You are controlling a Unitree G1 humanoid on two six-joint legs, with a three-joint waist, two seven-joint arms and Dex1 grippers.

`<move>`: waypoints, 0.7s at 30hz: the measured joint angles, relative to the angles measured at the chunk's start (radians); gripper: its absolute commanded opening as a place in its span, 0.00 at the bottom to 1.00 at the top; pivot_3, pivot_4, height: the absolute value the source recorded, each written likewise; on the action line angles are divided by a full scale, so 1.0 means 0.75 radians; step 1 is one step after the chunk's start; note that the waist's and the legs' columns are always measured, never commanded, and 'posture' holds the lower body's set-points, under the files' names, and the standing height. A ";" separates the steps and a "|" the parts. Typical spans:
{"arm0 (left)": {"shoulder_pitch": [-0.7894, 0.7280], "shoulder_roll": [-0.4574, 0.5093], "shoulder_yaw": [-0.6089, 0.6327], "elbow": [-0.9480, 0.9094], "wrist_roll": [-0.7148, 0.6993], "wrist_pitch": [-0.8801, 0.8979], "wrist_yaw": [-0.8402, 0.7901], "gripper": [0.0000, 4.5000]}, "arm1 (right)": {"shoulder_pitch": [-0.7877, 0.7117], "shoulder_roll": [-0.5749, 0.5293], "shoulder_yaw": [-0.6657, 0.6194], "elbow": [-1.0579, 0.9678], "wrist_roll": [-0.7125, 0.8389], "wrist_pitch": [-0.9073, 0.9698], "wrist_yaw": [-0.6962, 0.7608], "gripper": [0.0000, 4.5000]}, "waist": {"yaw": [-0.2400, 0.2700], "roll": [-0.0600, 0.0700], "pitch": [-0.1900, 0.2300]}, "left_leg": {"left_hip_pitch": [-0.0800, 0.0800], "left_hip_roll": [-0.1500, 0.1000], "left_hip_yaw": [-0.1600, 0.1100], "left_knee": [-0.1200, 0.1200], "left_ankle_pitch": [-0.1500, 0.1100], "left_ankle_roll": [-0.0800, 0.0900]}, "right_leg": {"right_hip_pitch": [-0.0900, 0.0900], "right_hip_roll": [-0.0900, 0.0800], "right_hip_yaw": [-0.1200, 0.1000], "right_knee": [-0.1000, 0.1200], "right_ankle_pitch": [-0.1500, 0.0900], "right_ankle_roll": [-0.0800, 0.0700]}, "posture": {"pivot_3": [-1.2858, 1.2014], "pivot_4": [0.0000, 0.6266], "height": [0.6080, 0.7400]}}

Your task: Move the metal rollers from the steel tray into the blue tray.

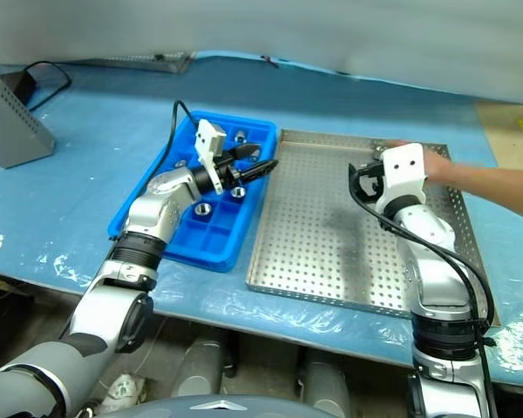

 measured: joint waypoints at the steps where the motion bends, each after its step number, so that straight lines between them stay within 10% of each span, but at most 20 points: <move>1: 0.000 0.001 0.000 0.000 0.000 0.000 0.000 0.89 | 0.000 0.000 0.000 0.000 0.000 0.000 0.000 0.99 | 0.000 0.000 0.000 | 0.000 0.000 0.000 0.000 0.000 0.000 | 0.000 0.000 0.000 0.000 0.000 0.000 | 0.55 0.24 1.00; 21: 0.000 0.011 0.000 -0.001 0.000 0.015 0.000 0.89 | -0.002 0.018 0.025 0.037 -0.012 -0.028 -0.024 0.99 | 0.001 0.000 0.000 | 0.000 0.000 0.000 0.002 0.000 0.000 | 0.000 0.000 0.000 0.002 0.000 0.000 | 0.55 0.24 1.00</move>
